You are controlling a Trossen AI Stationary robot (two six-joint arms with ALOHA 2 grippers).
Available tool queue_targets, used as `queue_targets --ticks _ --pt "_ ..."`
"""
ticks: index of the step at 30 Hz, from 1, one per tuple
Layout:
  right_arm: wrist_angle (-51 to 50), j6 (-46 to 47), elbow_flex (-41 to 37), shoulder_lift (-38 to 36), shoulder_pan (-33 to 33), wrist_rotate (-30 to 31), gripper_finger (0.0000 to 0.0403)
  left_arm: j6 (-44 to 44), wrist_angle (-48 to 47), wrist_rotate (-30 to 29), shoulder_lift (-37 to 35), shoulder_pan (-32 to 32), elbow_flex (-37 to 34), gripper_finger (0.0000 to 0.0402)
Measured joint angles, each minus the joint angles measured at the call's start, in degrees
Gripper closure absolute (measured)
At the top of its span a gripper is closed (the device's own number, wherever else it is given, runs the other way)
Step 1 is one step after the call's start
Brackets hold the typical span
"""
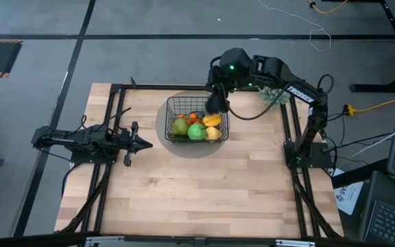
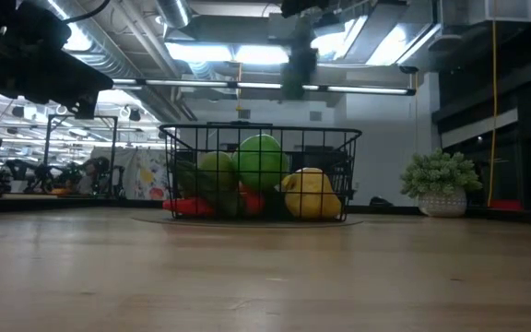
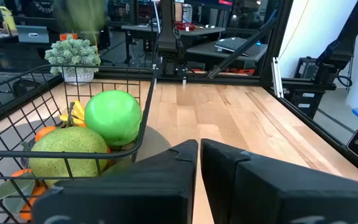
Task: Build produce basket
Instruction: Return to Home Position
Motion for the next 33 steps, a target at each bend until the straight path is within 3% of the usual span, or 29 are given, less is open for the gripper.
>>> queue_targets --ticks 11,22,29,33 --pt "0.0 0.04 -0.02 0.0 0.92 -0.02 0.0272 0.01 0.0 -0.01 0.0 0.01 -0.01 0.0384" --pt "-0.93 8.36 -0.04 0.0 0.99 -0.02 0.0271 0.0 0.0 0.01 0.0 -0.01 -0.01 0.0398" --pt "-19.39 12.16 -0.09 0.0 1.74 -0.02 0.0271 0.0 0.0 0.0 0.0 0.0 0.0 0.0399" --pt "-24.61 14.09 -0.11 0.0 3.29 0.51 0.0272 0.01 0.0 0.0 0.0 0.0 0.0 0.0391"
